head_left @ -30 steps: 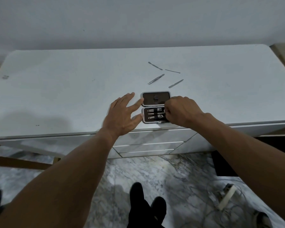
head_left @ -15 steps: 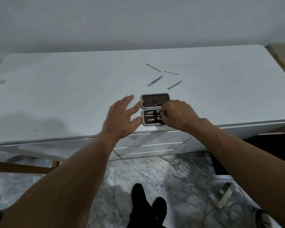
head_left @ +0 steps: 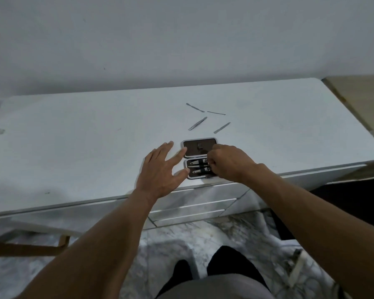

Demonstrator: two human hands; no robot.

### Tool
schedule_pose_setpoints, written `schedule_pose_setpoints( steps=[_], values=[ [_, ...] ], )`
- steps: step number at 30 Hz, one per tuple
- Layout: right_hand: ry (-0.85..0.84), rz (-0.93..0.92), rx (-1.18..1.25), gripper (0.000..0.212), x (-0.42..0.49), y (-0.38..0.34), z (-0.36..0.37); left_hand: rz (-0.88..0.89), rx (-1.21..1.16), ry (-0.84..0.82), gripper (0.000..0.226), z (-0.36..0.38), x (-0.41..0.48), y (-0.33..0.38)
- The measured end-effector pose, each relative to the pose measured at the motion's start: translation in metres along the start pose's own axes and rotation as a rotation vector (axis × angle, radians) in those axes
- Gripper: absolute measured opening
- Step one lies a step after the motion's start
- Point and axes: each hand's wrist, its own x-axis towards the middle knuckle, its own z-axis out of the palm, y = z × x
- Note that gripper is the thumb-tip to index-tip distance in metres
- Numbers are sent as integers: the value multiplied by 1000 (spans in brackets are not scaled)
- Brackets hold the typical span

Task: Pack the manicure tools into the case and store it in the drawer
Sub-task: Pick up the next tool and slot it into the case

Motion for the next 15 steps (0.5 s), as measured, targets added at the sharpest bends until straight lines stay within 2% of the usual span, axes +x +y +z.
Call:
schedule_pose_setpoints(
  steps=[9,15],
  values=[
    [-12,13,48,18,-3,-1,-6,2,6,-16,65,1,-1,0],
    [54,64,42,22,31,14,-26,-2,-18,-37,67,-1,0,-1]
  ],
)
